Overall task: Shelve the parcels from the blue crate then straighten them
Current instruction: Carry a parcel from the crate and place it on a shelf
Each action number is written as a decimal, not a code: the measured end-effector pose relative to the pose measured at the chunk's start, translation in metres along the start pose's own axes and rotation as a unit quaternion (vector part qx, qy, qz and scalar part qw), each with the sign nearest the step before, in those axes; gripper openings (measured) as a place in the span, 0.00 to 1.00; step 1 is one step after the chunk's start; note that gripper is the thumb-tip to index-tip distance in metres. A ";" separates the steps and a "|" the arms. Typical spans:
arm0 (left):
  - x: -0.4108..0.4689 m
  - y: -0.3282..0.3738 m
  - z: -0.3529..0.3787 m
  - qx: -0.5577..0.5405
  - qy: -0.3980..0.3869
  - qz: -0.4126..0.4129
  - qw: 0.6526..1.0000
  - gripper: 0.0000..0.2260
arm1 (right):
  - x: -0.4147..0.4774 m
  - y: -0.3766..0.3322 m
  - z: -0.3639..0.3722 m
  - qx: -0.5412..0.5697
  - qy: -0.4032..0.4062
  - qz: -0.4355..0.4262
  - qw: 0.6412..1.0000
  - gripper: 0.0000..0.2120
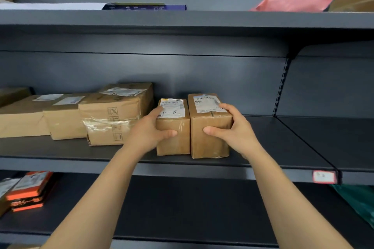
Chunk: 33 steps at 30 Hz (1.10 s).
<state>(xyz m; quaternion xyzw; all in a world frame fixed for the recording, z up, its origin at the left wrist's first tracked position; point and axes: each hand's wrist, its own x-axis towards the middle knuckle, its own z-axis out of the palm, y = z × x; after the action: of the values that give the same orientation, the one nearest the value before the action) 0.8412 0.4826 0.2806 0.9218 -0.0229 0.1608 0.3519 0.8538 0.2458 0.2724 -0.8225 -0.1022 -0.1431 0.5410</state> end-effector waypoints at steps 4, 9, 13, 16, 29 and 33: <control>0.014 -0.004 0.013 0.148 0.067 0.078 0.984 0.31 | 0.022 0.004 0.008 -0.069 0.031 -0.011 0.997 0.39; 0.027 -0.011 0.029 0.253 0.093 0.169 0.948 0.32 | 0.039 0.007 0.012 -0.164 0.065 -0.070 0.982 0.35; 0.034 -0.010 0.030 0.261 0.081 0.156 0.949 0.32 | 0.046 0.008 0.011 -0.215 0.041 -0.094 0.971 0.35; 0.034 -0.008 0.031 0.271 0.076 0.145 0.949 0.33 | 0.045 0.008 0.011 -0.255 0.031 -0.102 0.961 0.35; -0.010 0.007 0.037 0.303 0.068 0.212 0.927 0.37 | -0.032 0.007 0.004 -0.450 0.061 -0.047 0.889 0.44; -0.040 0.013 0.038 0.283 0.016 0.259 0.923 0.36 | -0.086 0.005 -0.002 -0.502 0.060 0.021 0.863 0.41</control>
<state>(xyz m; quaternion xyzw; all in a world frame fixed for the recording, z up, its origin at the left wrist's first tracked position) 0.8119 0.4454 0.2500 0.9424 -0.2087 0.2604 0.0225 0.7743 0.2411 0.2390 -0.9745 0.0337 -0.2124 0.0634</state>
